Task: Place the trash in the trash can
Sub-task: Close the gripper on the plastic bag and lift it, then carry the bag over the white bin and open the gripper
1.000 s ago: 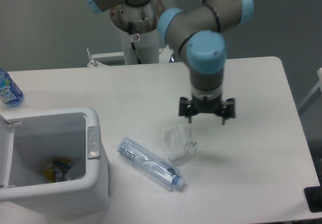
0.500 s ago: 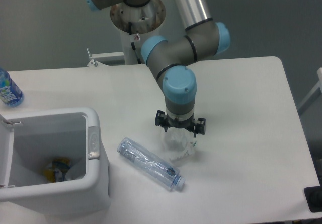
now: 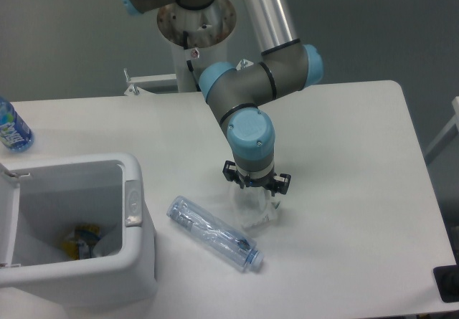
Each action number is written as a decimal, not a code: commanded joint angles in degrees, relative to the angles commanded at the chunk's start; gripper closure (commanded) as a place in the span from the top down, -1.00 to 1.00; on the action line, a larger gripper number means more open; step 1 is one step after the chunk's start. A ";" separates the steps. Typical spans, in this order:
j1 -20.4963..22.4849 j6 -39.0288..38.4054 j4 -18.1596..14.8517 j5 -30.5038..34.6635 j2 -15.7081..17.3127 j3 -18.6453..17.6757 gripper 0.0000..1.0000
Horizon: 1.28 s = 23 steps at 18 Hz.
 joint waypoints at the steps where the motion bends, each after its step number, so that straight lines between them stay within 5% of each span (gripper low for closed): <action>1: 0.18 0.09 0.00 0.00 0.09 0.26 -1.00; 8: 4.12 1.49 -0.79 -1.57 1.32 5.26 -1.00; 12: 6.85 -1.82 -0.70 -16.75 5.61 11.06 -1.00; 14: 6.95 -12.33 -0.27 -23.26 7.72 13.96 -1.00; 19: 0.99 -33.81 0.35 -30.50 10.46 22.48 -1.00; 23: -6.14 -36.74 0.70 -30.23 13.53 22.94 -1.00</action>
